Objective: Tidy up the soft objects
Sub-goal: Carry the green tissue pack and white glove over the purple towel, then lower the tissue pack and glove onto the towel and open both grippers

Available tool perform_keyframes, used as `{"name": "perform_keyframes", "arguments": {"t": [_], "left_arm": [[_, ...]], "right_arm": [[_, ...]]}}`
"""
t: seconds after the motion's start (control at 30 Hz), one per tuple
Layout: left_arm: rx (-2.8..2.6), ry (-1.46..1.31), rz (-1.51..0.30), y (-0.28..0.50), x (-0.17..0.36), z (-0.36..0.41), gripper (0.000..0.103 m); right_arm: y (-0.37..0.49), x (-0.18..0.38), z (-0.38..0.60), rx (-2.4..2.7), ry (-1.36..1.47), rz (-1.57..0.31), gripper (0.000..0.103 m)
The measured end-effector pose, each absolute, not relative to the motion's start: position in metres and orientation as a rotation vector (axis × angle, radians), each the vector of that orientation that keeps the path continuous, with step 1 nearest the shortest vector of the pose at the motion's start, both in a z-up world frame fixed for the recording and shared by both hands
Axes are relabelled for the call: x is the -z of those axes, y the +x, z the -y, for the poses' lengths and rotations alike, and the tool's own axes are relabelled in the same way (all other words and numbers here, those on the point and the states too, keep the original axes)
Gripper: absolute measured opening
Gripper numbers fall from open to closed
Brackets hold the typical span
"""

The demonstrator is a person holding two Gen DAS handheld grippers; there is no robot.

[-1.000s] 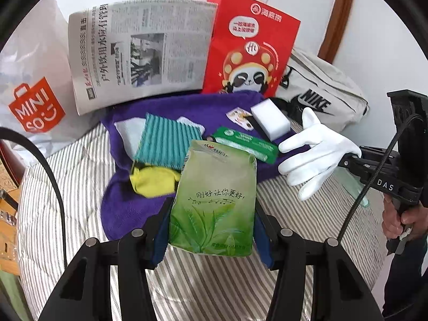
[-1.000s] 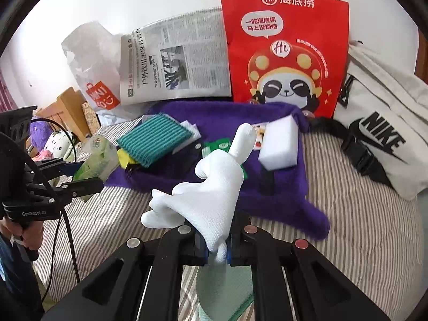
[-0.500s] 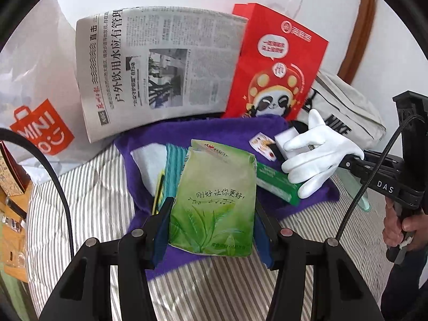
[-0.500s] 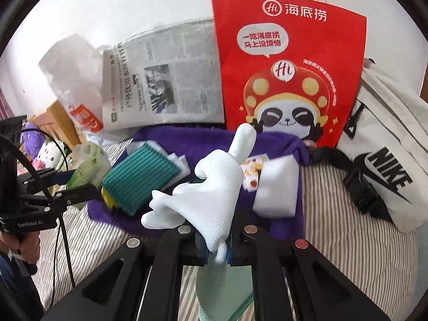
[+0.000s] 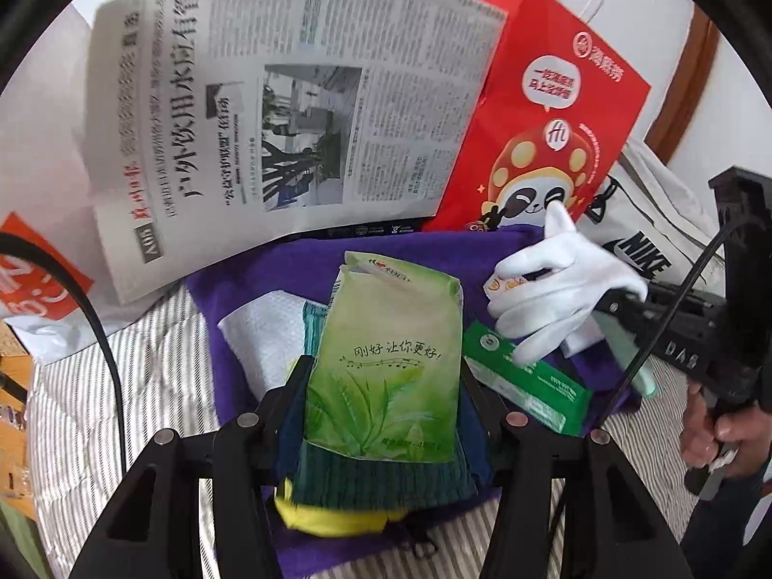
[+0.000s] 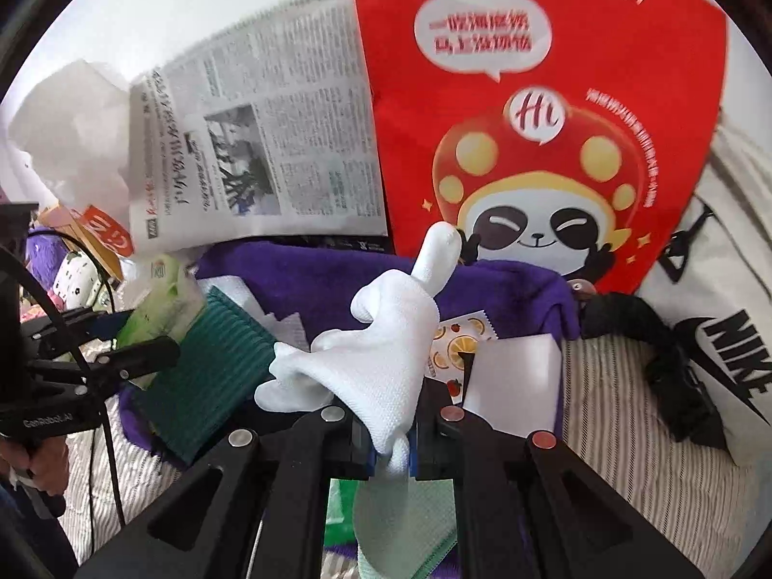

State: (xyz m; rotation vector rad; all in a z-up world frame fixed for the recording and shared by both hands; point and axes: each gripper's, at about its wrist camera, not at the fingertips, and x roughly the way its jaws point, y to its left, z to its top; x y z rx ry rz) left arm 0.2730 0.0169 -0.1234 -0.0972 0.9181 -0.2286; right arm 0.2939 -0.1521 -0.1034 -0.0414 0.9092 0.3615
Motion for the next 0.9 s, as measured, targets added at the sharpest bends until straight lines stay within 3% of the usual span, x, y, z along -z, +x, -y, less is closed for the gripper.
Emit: {"name": "perform_keyframes", "arguments": {"t": [0.63,0.8,0.9], "left_arm": [[0.180,-0.063,-1.001,0.324,0.158,-0.001,0.052],[0.153,-0.013,-1.005,0.326,0.164,0.007,0.052],[0.152,0.011,-1.005,0.326,0.165,0.010,0.053]], "right_arm": [[0.317,0.160,0.137,-0.369,-0.099,-1.009,0.010],[0.321,0.161,0.135,-0.355,-0.108,-1.017,0.014],[0.322,0.158,0.133,-0.361,-0.101,-1.034,0.024]]}}
